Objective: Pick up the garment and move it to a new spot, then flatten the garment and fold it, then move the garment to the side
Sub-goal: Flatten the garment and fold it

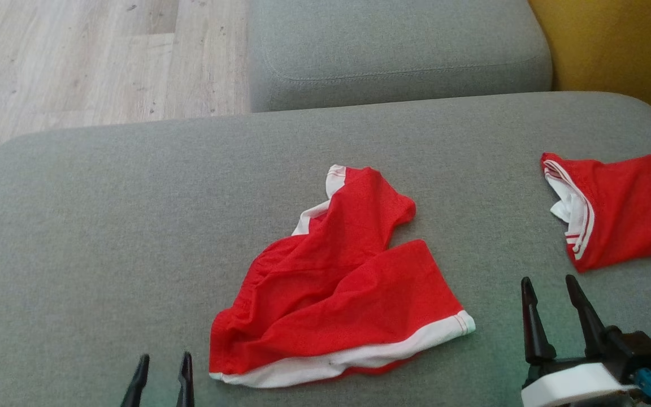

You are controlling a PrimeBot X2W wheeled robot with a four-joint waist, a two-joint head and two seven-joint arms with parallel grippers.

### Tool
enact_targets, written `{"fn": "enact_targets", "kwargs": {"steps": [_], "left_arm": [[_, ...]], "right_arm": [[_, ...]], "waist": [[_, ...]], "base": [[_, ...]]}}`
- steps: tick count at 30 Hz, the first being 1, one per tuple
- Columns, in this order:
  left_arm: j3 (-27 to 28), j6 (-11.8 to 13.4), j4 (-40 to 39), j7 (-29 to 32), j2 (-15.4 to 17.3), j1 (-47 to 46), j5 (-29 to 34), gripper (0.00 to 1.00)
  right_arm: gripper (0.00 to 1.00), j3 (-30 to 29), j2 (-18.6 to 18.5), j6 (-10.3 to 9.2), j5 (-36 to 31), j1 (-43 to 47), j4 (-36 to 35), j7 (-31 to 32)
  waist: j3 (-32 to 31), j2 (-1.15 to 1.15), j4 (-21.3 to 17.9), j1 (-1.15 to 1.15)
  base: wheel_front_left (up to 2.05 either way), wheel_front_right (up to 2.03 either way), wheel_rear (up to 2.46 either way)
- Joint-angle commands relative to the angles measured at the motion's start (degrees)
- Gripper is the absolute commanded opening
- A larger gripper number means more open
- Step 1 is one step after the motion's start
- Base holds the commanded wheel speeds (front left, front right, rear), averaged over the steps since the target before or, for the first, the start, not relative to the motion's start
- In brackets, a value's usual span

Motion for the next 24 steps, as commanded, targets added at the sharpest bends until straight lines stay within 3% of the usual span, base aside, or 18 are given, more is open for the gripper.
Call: {"fn": "enact_targets", "kwargs": {"steps": [1, 5, 13, 17, 24], "left_arm": [[1.7, -0.3, -0.5, -0.7, -0.2, -1.1, 0.6, 1.0], [0.3, -0.5, 2.0, 4.9, 0.7, -1.3, 0.3, 1.0], [-3.0, -1.1, -0.8, 20.3, 4.5, -3.3, -2.2, 1.0], [-3.9, -1.2, -3.0, 22.7, 5.3, -4.0, -3.4, 1.0], [-4.7, -1.3, -4.7, 23.9, 6.5, -5.5, -4.5, 1.0]], "right_arm": [[1.0, 1.5, -0.5, 0.39, 0.2, -1.9, -2.2, -0.6], [1.0, 1.8, -0.5, 0.39, 0.1, -3.8, -2.0, 0.6], [1.0, 10.8, -0.5, 0.39, 0.0, -6.7, 0.5, 22.6], [1.0, 11.6, -0.7, 0.39, -0.5, -5.8, 0.6, 28.0], [1.0, 11.0, -0.6, 0.39, -1.8, -6.0, -0.3, 30.4]], "waist": [[0.0, 0.0, -0.1, 0.0], [0.3, 0.0, -0.4, 0.0], [2.4, 0.0, -0.3, 0.0], [3.5, 0.0, 0.0, 0.0], [5.5, 0.0, 0.0, 0.0]], "base": [[0.0, 0.0, 0.0], [0.0, 0.0, 0.0], [0.0, 0.0, 0.0], [0.0, 0.0, 0.0], [0.0, 0.0, 0.0]]}}
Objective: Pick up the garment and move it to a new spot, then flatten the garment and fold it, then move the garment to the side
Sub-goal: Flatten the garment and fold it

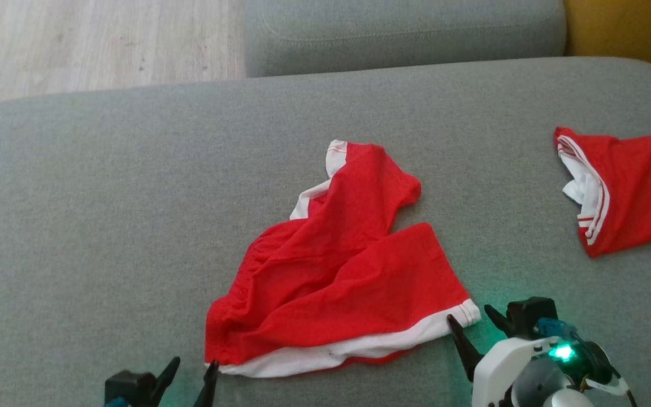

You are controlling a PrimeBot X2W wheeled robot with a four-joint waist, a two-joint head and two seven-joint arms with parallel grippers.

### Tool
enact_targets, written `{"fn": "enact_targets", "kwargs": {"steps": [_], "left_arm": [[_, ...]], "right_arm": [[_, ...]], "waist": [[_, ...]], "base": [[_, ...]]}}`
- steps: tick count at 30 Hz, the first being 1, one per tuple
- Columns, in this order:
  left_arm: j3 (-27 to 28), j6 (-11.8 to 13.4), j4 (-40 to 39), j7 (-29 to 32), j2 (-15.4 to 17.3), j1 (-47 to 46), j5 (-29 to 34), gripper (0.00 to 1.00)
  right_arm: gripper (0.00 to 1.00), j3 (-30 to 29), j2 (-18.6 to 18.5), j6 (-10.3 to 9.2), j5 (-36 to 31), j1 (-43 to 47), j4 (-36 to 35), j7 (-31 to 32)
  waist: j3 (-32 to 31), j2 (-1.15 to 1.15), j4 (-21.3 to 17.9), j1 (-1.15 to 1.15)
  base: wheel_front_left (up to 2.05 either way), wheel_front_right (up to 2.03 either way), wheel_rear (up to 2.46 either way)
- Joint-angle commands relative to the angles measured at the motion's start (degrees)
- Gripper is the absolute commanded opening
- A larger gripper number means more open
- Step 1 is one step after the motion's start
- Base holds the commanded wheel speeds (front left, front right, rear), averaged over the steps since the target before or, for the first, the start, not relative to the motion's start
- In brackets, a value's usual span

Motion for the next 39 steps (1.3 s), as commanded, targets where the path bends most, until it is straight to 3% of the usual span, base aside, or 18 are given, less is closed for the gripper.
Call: {"fn": "enact_targets", "kwargs": {"steps": [1, 26, 27, 28, 29, 30, 31, 32, 39], "left_arm": [[1.2, -0.2, -2.0, 0.3, 0.7, -2.9, -1.0, 1.0], [-5.3, -0.3, 0.2, 0.1, 3.7, -6.1, -5.9, 1.0], [-5.8, -0.3, 0.6, 0.1, 3.8, -6.3, -6.2, 0.95], [-6.2, -0.3, 0.9, 0.1, 3.9, -6.4, -6.7, 0.8], [-6.7, -0.3, 1.2, 0.1, 4.1, -6.6, -7.0, 0.47], [-7.3, -0.3, 1.3, 0.1, 4.2, -6.7, -7.5, 0.31], [-7.9, -0.3, 1.5, 0.2, 4.4, -6.8, -8.1, 0.0], [-8.7, -0.3, 1.6, 0.1, 4.6, -6.9, -8.7, 0.0], [-12.0, -0.3, -3.4, 0.6, 6.2, -5.4, -17.8, 0.0]], "right_arm": [[1.0, 1.5, -0.4, 0.39, -0.6, -2.1, -2.0, 0.4], [1.0, 3.2, -0.4, 0.39, -0.1, -3.2, -1.5, 1.4], [1.0, 3.3, -0.4, 0.39, 0.0, -3.2, -1.5, 1.6], [1.0, 3.6, -0.4, 0.39, 0.2, -3.3, -1.3, 1.9], [1.0, 3.8, -0.5, 0.39, 0.4, -3.3, -1.2, 2.2], [0.89, 4.2, -0.6, 0.39, 0.9, -3.3, -1.1, 2.7], [0.44, 4.7, -0.7, 0.39, 1.6, -3.2, -0.9, 3.2], [0.0, 5.2, -0.8, 0.39, 2.5, -3.2, -0.9, 3.6], [0.0, 1.7, -1.4, 0.39, 9.9, -2.4, -7.3, 4.8]], "waist": [[0.6, 0.0, 0.0, -0.01], [2.8, 0.0, -0.4, -0.01], [2.9, 0.0, -0.5, -0.01], [2.9, 0.0, -0.6, -0.01], [3.0, 0.0, -0.7, -0.01], [3.0, 0.0, -0.8, -0.01], [3.0, 0.0, -0.8, -0.01], [2.9, 0.0, -0.9, -0.01], [1.5, 0.0, -1.4, -0.01]], "base": [[0.0, 0.0, 0.0], [0.0, 0.0, 0.0], [0.0, 0.0, 0.0], [0.0, 0.0, 0.0], [0.0, 0.0, 0.0], [0.0, 0.0, 0.0], [0.0, 0.0, 0.0], [0.0, 0.0, 0.0], [0.0, 0.0, 0.0]]}}
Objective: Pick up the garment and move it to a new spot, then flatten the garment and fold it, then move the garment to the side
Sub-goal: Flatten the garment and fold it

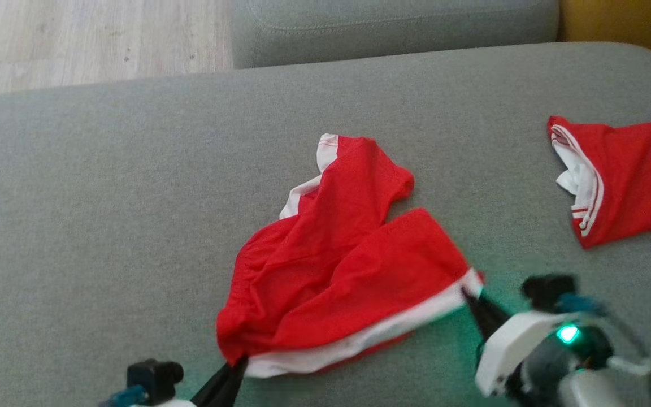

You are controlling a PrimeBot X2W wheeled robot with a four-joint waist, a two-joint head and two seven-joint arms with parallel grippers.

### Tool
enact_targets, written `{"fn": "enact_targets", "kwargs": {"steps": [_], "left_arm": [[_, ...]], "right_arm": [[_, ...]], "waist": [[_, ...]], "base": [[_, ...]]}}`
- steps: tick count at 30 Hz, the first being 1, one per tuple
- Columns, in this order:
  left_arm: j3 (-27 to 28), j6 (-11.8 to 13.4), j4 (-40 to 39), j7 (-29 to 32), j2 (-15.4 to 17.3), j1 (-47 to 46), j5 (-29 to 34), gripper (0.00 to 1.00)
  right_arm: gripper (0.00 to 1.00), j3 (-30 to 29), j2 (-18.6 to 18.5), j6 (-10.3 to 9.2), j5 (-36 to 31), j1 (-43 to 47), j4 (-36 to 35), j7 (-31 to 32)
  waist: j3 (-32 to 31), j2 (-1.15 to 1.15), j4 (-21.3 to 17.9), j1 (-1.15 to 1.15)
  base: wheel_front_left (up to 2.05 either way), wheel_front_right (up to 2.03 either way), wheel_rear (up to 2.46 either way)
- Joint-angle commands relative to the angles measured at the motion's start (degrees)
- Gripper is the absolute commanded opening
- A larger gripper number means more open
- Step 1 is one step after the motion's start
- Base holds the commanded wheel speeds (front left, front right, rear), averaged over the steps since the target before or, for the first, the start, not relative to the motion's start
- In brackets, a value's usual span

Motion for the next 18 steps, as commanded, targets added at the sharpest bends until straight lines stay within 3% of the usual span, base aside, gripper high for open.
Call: {"fn": "enact_targets", "kwargs": {"steps": [1, 7, 11, 12, 15, 18], "left_arm": [[1.7, -0.3, -5.0, 0.1, 1.0, -0.8, -3.2, 0.0], [6.9, -0.3, -28.2, 2.0, 2.9, 1.0, -18.4, 0.0], [12.1, 2.9, -44.0, 4.5, 2.7, -0.7, -27.2, 0.0], [12.1, 2.9, -44.0, 4.5, 2.7, -0.7, -27.2, 0.0], [15.2, 7.6, -51.8, 8.8, 3.5, -5.2, -32.5, 0.0], [17.4, 14.2, -54.5, 14.2, 4.0, -12.6, -38.3, 0.0]], "right_arm": [[0.0, -0.2, -0.6, 0.39, 3.0, -1.2, -5.2, 0.4], [0.0, -8.1, -0.2, 0.39, 20.8, 1.0, -26.6, 6.3], [0.0, -16.6, 0.2, 0.39, 30.9, 0.3, -41.2, 10.5], [0.0, -16.6, 0.2, 0.39, 30.9, 0.3, -41.2, 10.5], [0.0, -22.0, 0.3, 0.39, 38.2, -3.3, -47.4, 13.2], [0.0, -25.5, 0.3, 0.39, 41.6, -10.3, -48.6, 16.9]], "waist": [[-0.6, 0.0, -0.2, 0.0], [-2.7, 0.0, -0.4, 0.0], [-3.4, 0.0, -1.3, 0.0], [-3.4, 0.0, -1.3, 0.0], [-3.3, 0.0, -2.6, 0.0], [-2.3, 0.0, -4.0, 0.0]], "base": [[0.0, 0.0, 0.0], [0.0, 0.0, 0.0], [0.0, 0.0, 0.0], [0.0, 0.0, 0.0], [0.0, 0.0, 0.0], [0.0, 0.0, 0.0]]}}
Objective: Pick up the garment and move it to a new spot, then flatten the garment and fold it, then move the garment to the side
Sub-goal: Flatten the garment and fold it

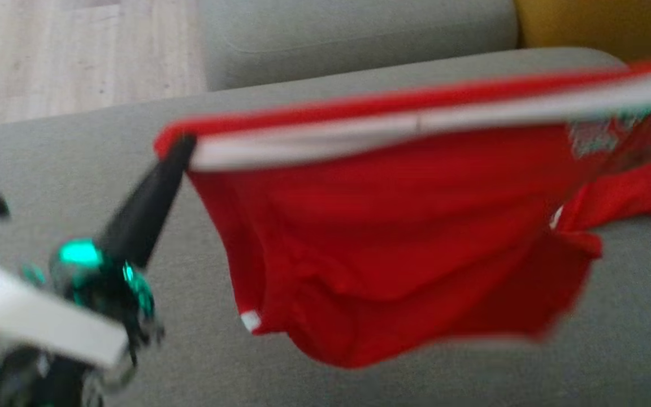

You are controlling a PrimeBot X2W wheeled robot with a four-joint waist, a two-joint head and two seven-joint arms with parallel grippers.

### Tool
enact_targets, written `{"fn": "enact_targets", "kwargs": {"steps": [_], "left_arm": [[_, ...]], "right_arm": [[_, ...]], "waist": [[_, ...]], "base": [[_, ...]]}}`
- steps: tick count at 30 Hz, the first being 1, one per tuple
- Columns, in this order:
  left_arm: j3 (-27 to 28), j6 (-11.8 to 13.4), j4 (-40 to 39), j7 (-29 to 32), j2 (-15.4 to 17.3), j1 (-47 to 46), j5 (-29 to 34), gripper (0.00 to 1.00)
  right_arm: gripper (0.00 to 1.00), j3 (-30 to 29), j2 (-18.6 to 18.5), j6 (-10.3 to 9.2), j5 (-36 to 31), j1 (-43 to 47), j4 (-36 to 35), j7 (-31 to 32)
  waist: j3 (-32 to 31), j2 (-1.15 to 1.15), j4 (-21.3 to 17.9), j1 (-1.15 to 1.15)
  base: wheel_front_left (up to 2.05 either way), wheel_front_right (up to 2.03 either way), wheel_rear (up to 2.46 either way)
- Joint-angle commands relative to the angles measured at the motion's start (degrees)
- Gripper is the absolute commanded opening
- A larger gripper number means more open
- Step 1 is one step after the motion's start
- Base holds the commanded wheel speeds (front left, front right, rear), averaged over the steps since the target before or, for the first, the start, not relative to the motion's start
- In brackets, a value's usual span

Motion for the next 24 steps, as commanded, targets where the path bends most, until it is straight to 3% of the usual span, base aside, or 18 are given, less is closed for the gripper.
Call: {"fn": "enact_targets", "kwargs": {"steps": [1, 4, 5, 9, 11, 15, 18, 24], "left_arm": [[3.9, 2.7, -1.4, 2.2, 1.8, -7.2, -1.6, 0.0], [3.7, 8.3, 1.5, 7.6, 3.7, -16.9, -3.0, 0.0], [2.5, 10.2, 5.6, 10.4, 5.6, -23.4, -1.4, 0.0], [-0.4, 10.9, 16.9, 12.1, 7.1, -35.4, 3.4, 0.0], [-1.2, 9.8, 23.6, 10.9, 7.4, -41.4, 6.7, 0.0], [-3.1, 4.4, 38.1, 4.3, 7.9, -54.0, 15.4, 0.0], [-3.7, 0.9, 47.7, -2.3, 6.4, -61.9, 19.7, 0.0], [-4.5, -5.3, 62.6, -11.8, 4.6, -65.1, 22.5, 0.0]], "right_arm": [[0.0, -0.1, -0.4, 0.39, 0.1, -6.9, -1.4, 2.1], [0.0, -0.2, -0.4, 0.39, -1.8, -16.5, 3.0, 6.5], [0.0, 0.3, -0.4, 0.39, -3.5, -23.1, 7.7, 8.1], [0.0, 3.0, -0.4, 0.39, -6.7, -35.3, 18.6, 6.8], [0.0, 4.6, -0.4, 0.39, -8.7, -41.3, 24.7, 4.3], [0.0, 8.4, -0.4, 0.39, -10.8, -52.9, 38.5, -3.9], [0.0, 11.5, -0.4, 0.39, -10.2, -59.7, 47.9, -11.0], [0.0, 20.4, -0.4, 0.39, -7.7, -61.9, 60.6, -19.5]], "waist": [[1.3, 0.0, -1.2, 0.01], [4.5, 0.0, -2.6, 0.01], [7.4, 0.0, -3.1, 0.01], [13.5, 0.0, -3.5, 0.01], [16.6, 0.0, -3.8, 0.01], [21.8, 0.0, -4.2, 0.01], [25.6, 0.0, -4.3, 0.01], [28.9, 0.0, -4.3, 0.01]], "base": [[0.0, 0.0, 0.0], [0.0, 0.0, 0.0], [0.0, 0.0, 0.0], [0.0, 0.0, 0.0], [0.0, 0.0, 0.0], [0.0, 0.0, 0.0], [0.0, 0.0, 0.0], [0.0, 0.0, 0.0]]}}
